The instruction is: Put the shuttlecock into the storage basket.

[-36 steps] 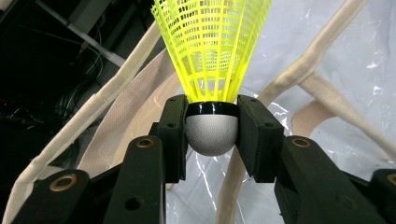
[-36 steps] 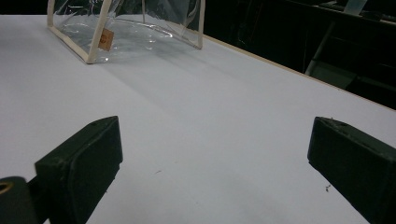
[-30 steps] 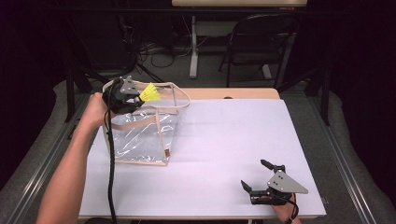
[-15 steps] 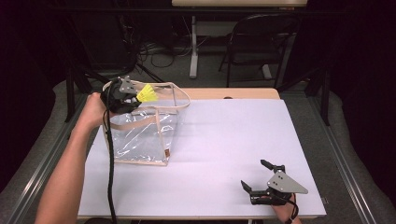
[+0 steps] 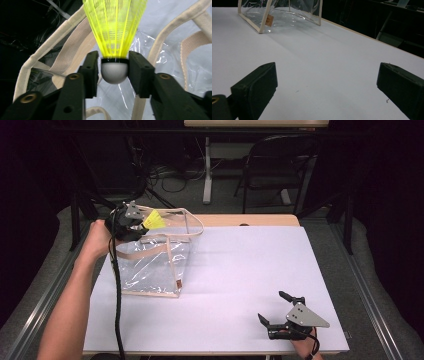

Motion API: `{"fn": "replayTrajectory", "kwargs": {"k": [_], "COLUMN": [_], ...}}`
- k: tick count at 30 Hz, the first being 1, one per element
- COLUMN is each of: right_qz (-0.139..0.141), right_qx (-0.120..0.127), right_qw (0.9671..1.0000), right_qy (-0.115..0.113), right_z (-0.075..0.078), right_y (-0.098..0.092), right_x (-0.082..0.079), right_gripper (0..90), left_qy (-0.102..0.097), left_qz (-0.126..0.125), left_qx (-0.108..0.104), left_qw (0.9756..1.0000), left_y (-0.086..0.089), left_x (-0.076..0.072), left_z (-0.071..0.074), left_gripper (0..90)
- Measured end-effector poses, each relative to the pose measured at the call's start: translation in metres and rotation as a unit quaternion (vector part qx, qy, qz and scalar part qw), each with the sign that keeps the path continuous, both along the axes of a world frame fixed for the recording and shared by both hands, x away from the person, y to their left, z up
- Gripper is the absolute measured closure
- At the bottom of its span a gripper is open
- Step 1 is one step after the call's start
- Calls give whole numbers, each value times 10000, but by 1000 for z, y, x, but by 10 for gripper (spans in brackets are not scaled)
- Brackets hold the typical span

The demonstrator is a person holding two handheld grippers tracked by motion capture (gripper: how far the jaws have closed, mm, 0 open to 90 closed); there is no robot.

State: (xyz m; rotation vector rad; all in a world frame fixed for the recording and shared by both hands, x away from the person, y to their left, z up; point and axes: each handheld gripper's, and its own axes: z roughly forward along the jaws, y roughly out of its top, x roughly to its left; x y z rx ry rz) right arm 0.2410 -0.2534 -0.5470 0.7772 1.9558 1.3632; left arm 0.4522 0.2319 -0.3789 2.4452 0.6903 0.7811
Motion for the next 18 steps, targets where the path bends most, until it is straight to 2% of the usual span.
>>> {"fn": "replayTrajectory", "kwargs": {"k": [3, 4, 7, 8, 10, 13, 17, 18], "right_qz": [1, 2, 11, 3, 0, 1, 0, 0], "right_qx": [-1, -3, -9, -6, -4, -1, 5, 5], "right_qw": [10000, 10000, 10000, 10000, 10000, 10000, 10000, 10000], "right_qy": [-4, -5, -1, -6, -5, -18, -21, -21], "right_z": [0, 0, 0, 0, 0, 0, 0, 0], "right_y": [0, 0, 0, 0, 0, 0, 0, 0], "right_x": [0, 0, 0, 0, 0, 0, 0, 0], "right_gripper": [28, 28, 28, 28, 28, 28, 28, 28], "left_qy": [-38, -53, -81, -98, -154, -219, -319, -319], "left_qz": [-7, 5, 6, 16, 59, 107, 156, 156], "left_qx": [-90, -157, -336, -419, -523, -796, -1217, -1217], "left_qw": [10000, 9999, 9994, 9991, 9985, 9965, 9919, 9919], "left_y": [1, 2, 3, 4, 4, 5, 6, 6], "left_x": [-1, -2, -5, -6, -8, -12, -20, -20], "left_z": [1, 1, 3, 4, 5, 7, 10, 10], "left_gripper": [527, 527, 457, 402, 377, 297, 240, 228]}}
